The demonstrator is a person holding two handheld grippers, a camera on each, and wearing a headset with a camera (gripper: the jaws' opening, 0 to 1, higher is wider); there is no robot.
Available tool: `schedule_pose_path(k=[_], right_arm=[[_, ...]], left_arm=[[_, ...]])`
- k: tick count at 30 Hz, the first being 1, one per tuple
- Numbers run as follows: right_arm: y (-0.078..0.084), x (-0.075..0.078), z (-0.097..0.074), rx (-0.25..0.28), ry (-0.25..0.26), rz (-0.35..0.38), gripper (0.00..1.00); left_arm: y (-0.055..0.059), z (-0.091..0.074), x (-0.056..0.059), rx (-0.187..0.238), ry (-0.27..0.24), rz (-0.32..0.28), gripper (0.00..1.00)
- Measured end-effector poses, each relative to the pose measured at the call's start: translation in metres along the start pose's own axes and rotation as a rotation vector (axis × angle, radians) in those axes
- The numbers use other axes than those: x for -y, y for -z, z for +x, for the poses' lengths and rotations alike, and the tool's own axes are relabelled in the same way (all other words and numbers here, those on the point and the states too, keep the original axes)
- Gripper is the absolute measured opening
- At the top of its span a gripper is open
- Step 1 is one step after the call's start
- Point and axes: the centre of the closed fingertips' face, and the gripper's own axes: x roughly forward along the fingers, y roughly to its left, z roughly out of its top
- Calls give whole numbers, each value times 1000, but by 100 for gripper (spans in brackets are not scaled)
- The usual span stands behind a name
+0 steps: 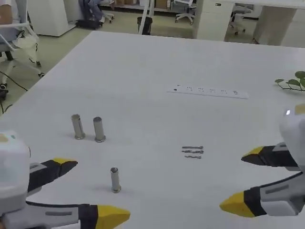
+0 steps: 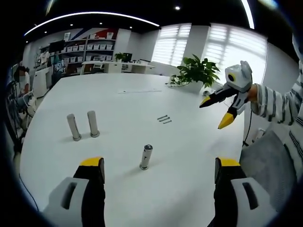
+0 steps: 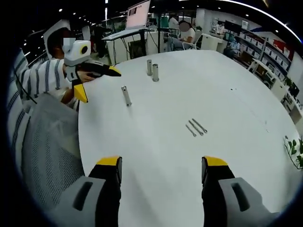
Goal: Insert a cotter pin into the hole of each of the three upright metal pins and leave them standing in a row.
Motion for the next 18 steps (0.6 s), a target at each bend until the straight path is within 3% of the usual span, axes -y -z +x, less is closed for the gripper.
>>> schedule_pose_path(k=[8, 12, 18], right_arm=[[-14, 3, 19, -19, -35, -100, 68], [-21, 7, 26, -5, -59, -98, 57], [-27, 17, 41, -7, -91, -116, 56]], left_arm=[[0, 1, 0, 0, -6, 2, 95], [-1, 1, 0, 5, -11, -3, 94], [-1, 2, -3, 11, -10, -23, 91]])
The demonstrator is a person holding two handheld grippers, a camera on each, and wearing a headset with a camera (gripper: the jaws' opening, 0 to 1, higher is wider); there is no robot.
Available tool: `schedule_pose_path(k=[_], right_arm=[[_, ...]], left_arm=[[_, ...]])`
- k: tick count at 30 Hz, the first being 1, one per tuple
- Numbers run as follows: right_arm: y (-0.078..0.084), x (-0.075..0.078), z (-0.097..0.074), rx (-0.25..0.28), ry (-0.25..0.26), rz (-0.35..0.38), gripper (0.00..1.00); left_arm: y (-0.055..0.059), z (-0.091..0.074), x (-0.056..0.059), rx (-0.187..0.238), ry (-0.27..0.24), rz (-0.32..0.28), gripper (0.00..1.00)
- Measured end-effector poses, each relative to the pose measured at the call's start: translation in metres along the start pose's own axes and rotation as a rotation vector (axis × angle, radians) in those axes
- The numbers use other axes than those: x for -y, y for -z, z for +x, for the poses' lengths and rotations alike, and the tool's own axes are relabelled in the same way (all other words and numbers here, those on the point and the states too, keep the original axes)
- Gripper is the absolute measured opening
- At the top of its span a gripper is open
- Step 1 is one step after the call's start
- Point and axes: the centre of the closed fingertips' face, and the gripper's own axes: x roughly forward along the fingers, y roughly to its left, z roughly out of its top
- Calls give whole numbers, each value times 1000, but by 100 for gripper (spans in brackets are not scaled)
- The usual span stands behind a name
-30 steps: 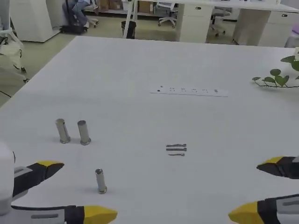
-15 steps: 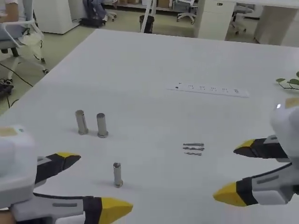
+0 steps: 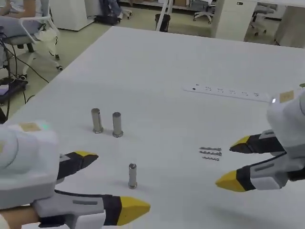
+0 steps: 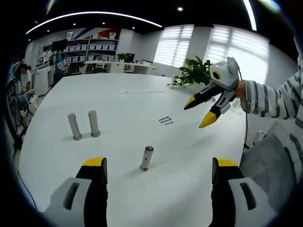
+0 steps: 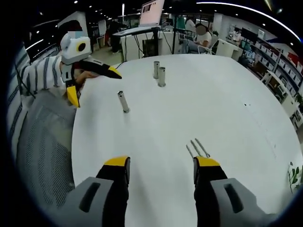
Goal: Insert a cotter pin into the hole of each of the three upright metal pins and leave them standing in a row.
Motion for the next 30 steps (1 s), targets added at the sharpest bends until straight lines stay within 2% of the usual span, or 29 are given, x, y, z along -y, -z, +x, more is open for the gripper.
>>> schedule_pose_path(k=[8, 12, 16, 25, 30], right_arm=[[-1, 3, 19, -28, -69, -48, 52], [0, 8, 28, -33, -87, -49, 51], [5, 13, 32, -49, -97, -65, 46], [13, 31, 46, -60, -123, -11, 41], [24, 37, 52, -91, -134, 27, 37]], left_arm=[[-2, 3, -2, 0, 4, -8, 90], [-3, 5, -4, -2, 6, -6, 90], [-5, 7, -4, -1, 7, -10, 89], [-5, 14, -1, -7, 16, -16, 88], [-5, 16, -1, -6, 14, -23, 87]])
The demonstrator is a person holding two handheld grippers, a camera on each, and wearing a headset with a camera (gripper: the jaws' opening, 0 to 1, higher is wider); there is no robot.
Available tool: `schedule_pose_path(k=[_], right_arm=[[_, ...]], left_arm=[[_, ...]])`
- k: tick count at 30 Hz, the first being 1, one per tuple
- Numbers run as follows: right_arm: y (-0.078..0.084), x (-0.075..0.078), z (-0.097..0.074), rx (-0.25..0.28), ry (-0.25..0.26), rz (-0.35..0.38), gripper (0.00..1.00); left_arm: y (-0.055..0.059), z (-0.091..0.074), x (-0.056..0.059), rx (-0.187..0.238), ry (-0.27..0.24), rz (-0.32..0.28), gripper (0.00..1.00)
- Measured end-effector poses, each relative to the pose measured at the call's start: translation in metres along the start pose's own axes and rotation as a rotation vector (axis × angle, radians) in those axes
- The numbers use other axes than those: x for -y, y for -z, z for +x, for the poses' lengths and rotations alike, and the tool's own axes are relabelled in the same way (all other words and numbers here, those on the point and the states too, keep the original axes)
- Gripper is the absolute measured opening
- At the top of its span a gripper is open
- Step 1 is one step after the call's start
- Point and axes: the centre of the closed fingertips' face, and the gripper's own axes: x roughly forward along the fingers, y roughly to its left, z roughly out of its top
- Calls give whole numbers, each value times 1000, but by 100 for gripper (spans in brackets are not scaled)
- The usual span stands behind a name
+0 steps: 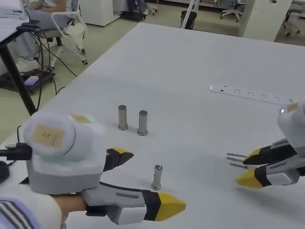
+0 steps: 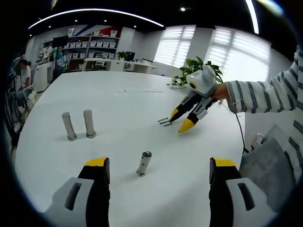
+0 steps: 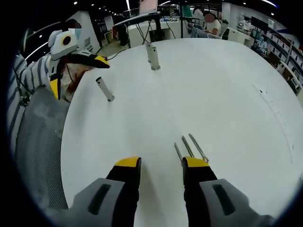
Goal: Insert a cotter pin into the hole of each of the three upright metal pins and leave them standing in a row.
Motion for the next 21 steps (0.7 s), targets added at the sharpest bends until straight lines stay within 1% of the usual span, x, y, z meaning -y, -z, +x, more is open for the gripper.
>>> schedule_pose_path(k=[3, 6, 8, 11, 14, 15, 19, 21], right_arm=[[5, 2, 2, -19, -2, 3, 36], [3, 4, 1, -15, 5, 14, 33], [3, 4, 1, -20, 6, -1, 31], [4, 7, 2, -41, 26, -39, 27], [4, 11, 3, -58, 49, -55, 21], [4, 12, 3, -64, 59, -71, 20], [-1, 11, 7, -71, 65, -90, 14], [-2, 12, 9, -82, 77, -96, 10]], left_arm=[[0, 0, 0, 0, 0, 0, 87], [2, 1, -1, -3, -2, 1, 87], [3, 1, -1, -5, -3, 1, 86], [6, 1, -1, -12, -5, 3, 86], [8, 2, 0, -19, -6, 4, 86], [9, 2, 0, -21, -8, 3, 85], [11, 2, 0, -24, -9, 7, 85], [10, 2, 0, -20, -12, 5, 85]])
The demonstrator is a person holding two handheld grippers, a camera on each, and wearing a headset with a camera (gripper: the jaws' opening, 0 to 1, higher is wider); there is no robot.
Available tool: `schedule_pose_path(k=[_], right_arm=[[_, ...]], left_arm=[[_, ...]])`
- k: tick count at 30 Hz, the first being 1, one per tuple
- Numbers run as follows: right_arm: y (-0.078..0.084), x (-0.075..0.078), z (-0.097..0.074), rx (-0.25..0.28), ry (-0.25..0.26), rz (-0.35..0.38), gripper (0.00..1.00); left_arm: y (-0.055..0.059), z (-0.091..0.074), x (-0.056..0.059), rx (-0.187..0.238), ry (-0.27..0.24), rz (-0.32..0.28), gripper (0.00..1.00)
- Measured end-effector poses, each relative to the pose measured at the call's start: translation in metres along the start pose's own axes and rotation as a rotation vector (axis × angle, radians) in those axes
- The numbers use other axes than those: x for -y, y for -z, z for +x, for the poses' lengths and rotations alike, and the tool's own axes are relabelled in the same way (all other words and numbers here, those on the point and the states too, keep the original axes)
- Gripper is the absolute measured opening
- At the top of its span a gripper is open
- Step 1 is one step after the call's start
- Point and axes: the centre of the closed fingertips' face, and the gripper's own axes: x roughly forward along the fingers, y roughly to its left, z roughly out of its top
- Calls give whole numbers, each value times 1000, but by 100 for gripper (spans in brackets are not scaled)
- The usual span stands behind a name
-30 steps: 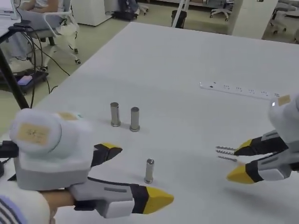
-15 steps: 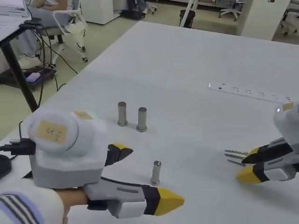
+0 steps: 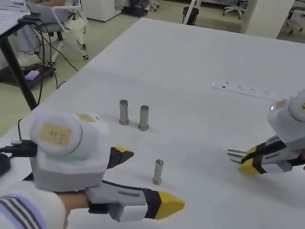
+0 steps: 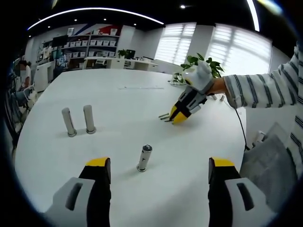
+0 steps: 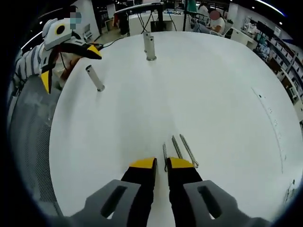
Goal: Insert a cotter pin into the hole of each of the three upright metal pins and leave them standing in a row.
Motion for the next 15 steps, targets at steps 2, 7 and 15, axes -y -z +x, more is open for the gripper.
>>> schedule_pose_path(k=[2, 7, 15], right_arm=[[0, 2, 1, -17, 19, -20, 6], [0, 2, 1, -50, 36, -98, 5], [1, 4, 1, -58, 52, -63, 3]], left_arm=[[0, 0, 0, 3, -3, -2, 84], [0, -1, -1, 8, -7, -5, 84], [1, -4, -2, 10, -16, -9, 83]])
